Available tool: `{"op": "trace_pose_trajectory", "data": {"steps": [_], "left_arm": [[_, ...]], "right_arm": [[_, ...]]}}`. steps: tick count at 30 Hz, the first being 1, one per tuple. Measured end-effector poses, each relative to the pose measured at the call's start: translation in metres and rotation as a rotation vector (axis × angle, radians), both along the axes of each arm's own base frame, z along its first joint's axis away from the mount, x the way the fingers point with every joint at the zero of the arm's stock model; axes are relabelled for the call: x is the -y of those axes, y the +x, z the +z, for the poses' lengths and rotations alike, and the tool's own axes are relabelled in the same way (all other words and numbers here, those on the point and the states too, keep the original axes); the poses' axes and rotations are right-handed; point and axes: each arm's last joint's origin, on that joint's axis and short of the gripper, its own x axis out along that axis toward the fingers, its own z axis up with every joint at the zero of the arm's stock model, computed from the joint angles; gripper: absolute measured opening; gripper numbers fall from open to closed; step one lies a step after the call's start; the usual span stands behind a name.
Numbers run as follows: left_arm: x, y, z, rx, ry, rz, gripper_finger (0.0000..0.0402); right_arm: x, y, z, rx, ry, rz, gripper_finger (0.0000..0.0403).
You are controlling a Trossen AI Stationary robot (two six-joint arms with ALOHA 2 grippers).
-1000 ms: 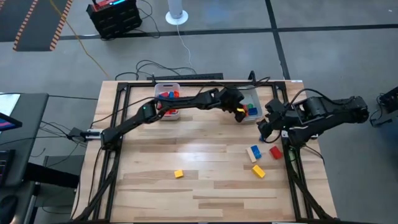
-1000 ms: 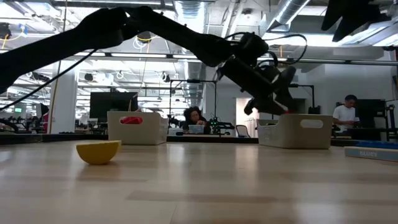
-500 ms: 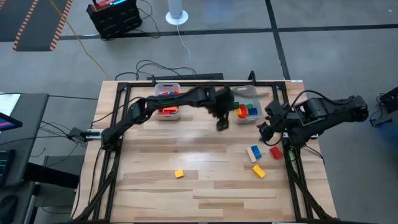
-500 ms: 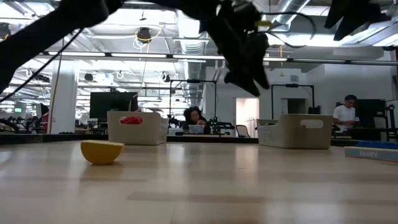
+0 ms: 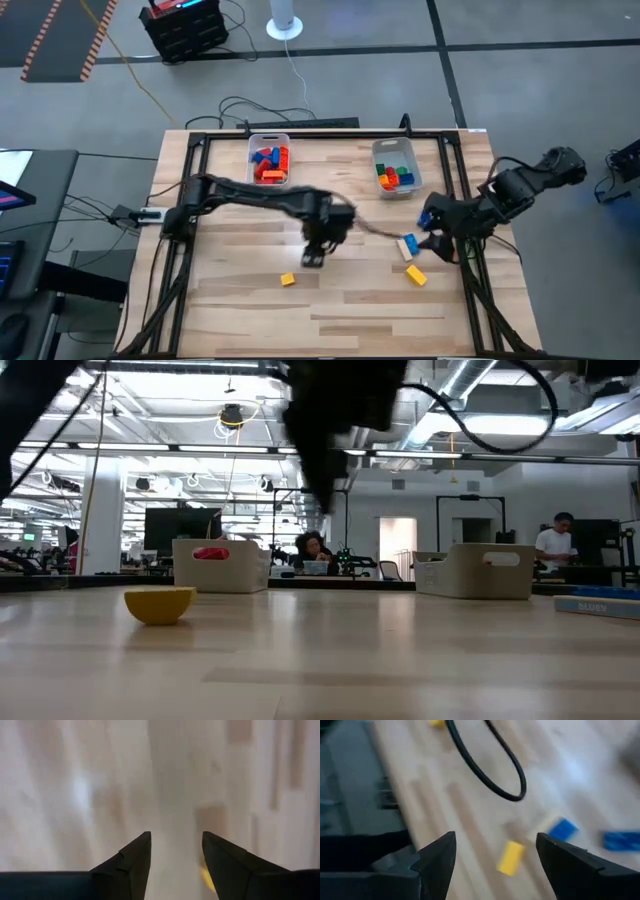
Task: Sort blocks by size
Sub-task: Put the yellow semicircle wooden block into the gray bin
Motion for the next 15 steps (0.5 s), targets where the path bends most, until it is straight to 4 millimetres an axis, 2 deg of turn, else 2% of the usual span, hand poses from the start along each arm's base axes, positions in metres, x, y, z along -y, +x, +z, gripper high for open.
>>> {"op": "trace_pose_trajectory", "data": {"steps": [4, 8, 12, 15], "left_arm": [[0.028, -0.036, -0.002, 0.007, -0.037, 0.076, 0.0169], [0.057, -0.072, -0.004, 0.001, -0.096, 0.211, 0.0169], [0.084, -0.102, -0.023, -0.066, -0.089, 0.392, 0.0169], [0.098, -0.114, -0.034, -0.081, -0.058, 0.447, 0.018]], "right_arm": [[-0.012, 0.004, 0.01, 0.143, 0.038, 0.11, 0.0301], [-0.014, 0.007, 0.014, 0.209, 0.022, 0.129, 0.0301], [-0.008, 0.008, 0.012, 0.192, -0.023, 0.088, 0.0301], [-0.005, 0.009, 0.011, 0.186, -0.042, 0.079, 0.0301]]}}
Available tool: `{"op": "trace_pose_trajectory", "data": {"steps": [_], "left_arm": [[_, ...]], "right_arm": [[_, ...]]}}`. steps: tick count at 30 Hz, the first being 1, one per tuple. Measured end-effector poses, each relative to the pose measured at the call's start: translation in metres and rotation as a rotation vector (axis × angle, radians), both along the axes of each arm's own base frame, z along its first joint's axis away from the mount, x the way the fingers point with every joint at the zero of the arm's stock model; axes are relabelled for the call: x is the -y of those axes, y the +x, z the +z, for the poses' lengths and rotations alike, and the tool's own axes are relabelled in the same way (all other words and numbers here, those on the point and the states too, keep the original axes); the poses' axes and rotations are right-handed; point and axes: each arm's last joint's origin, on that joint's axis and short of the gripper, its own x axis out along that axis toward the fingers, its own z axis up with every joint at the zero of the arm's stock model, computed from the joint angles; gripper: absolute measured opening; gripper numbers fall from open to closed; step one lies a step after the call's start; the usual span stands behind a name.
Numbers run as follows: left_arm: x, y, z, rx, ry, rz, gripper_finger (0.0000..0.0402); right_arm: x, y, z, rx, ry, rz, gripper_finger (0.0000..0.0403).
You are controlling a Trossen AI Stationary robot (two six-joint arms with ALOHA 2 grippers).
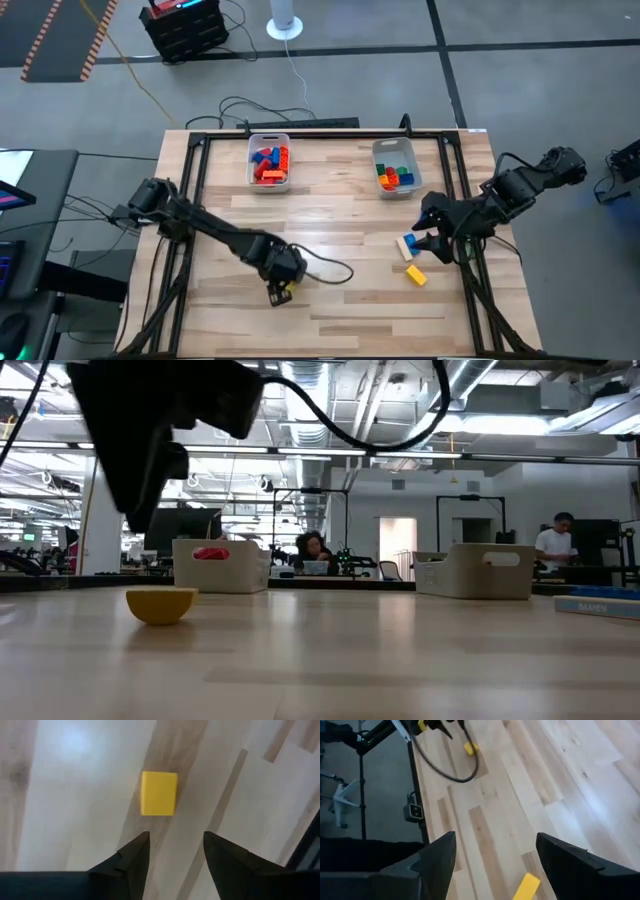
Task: Sort blocks by size
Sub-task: Put the yellow semicircle wooden block into the gray bin
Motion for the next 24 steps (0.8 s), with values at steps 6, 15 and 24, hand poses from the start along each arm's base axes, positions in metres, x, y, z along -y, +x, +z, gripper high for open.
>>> {"op": "trace_pose_trajectory", "data": {"steps": [6, 15, 24], "left_arm": [[0.013, -0.008, -0.014, 0.051, 0.087, 0.025, 0.0224], [0.013, -0.009, -0.036, 0.15, 0.103, 0.005, 0.0292], [0.01, -0.013, -0.052, 0.198, 0.162, -0.048, 0.0299]], "right_arm": [[0.005, 0.003, 0.0, 0.005, -0.014, -0.02, 0.0301], [0.006, 0.003, 0.0, 0.004, -0.013, -0.028, 0.0301], [0.006, 0.003, 0.0, 0.004, -0.013, -0.028, 0.0301]]}}
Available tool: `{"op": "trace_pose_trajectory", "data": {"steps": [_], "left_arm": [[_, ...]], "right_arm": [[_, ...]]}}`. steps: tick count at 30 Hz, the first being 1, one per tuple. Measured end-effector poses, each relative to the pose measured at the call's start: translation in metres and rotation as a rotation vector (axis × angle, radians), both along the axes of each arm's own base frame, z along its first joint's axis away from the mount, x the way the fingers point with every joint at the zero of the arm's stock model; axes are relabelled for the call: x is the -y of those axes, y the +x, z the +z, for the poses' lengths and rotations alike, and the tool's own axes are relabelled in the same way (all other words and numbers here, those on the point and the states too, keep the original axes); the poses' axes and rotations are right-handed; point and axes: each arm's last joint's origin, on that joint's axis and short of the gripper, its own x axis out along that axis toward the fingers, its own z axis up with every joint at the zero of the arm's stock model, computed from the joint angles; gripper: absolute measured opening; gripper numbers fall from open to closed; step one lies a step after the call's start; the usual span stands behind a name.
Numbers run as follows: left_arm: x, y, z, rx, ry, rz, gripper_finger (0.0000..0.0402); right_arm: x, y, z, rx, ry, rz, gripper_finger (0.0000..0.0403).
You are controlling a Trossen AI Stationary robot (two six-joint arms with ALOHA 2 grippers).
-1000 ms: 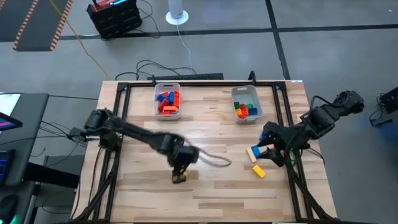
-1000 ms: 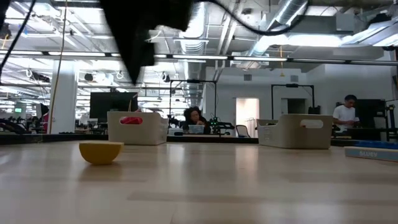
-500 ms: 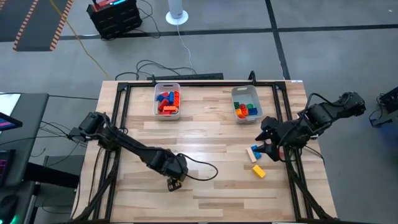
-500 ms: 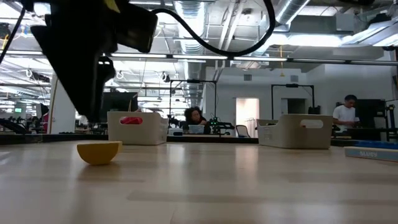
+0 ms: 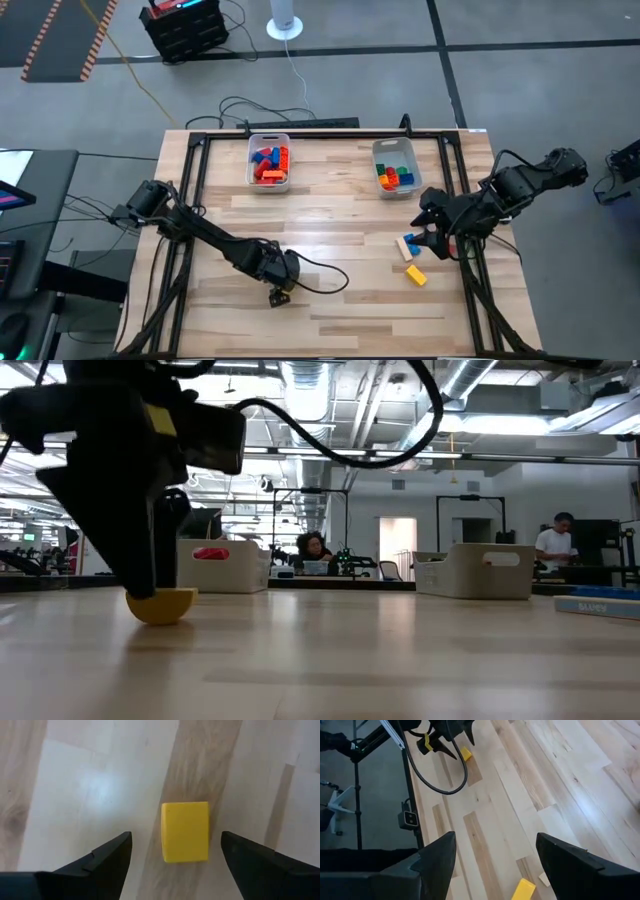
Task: Sort blocks by size
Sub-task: Put the yellow semicircle wooden block into the gray bin
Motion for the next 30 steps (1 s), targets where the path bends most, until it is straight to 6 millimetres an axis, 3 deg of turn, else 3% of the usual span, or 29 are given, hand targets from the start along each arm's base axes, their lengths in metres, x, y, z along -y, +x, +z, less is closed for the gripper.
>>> {"op": "trace_pose_trajectory", "data": {"steps": [9, 22, 30], "left_arm": [[0.002, 0.0, -0.007, 0.069, 0.028, -0.068, 0.028], [0.0, 0.004, -0.015, 0.026, -0.015, -0.102, 0.0129], [-0.019, 0.017, -0.002, 0.066, 0.003, -0.067, 0.0126]], "right_arm": [[0.0, 0.0, 0.0, -0.002, -0.003, 0.002, 0.0301], [0.003, -0.001, -0.002, -0.015, -0.038, -0.017, 0.0301], [0.006, 0.0, -0.002, -0.019, -0.035, -0.04, 0.0301]]}}
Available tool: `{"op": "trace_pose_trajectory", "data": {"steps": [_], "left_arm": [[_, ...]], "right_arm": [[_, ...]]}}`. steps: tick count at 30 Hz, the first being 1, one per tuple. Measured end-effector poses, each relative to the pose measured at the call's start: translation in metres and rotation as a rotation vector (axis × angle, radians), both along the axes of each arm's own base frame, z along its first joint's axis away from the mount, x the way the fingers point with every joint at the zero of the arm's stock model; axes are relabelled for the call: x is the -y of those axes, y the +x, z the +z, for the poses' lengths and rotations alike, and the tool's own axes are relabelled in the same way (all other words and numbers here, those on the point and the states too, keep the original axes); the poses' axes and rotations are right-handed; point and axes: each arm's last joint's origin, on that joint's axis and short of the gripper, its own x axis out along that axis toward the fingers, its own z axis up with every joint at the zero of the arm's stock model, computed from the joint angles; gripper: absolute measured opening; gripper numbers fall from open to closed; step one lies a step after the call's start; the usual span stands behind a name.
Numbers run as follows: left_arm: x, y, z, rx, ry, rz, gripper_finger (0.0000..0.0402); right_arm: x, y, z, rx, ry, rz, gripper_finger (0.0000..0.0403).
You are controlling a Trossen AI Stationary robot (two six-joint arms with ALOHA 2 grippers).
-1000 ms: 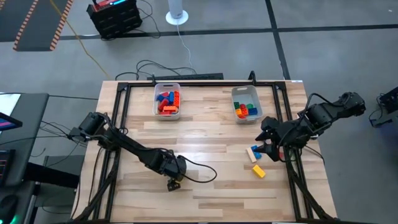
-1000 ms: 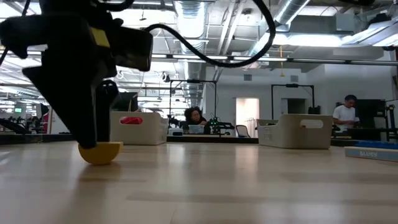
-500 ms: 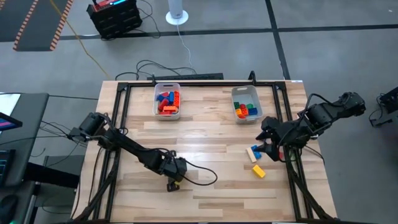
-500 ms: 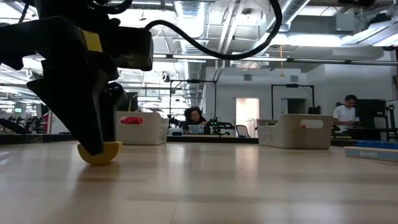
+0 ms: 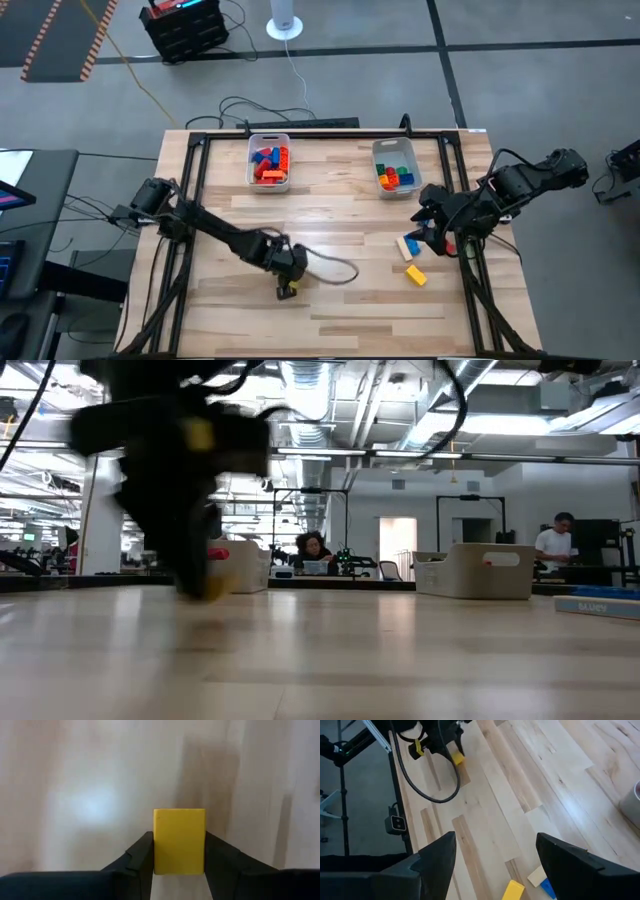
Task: Sort blocks by size
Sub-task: Put the yellow semicircle wooden block into the gray bin
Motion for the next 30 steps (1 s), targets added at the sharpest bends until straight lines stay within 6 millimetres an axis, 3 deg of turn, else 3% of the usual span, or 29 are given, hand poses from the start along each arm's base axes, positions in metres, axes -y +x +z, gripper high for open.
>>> {"op": "trace_pose_trajectory", "data": {"steps": [7, 18, 25, 30], "left_arm": [[-0.038, 0.029, 0.033, 0.121, 0.036, 0.042, 0.0126], [-0.147, 0.07, 0.079, 0.433, -0.005, 0.222, 0.0126], [-0.219, 0.071, 0.1, 0.688, 0.035, 0.384, 0.0126], [-0.246, 0.065, 0.103, 0.724, 0.045, 0.466, 0.0126]], "right_arm": [[0.0, 0.0, 0.0, -0.001, 0.003, -0.003, 0.0301], [0.0, 0.0, 0.0, 0.002, 0.039, -0.06, 0.0301], [0.004, 0.001, 0.0, 0.025, -0.017, -0.138, 0.0301], [0.015, 0.0, -0.007, -0.067, -0.03, -0.231, 0.0301]]}}
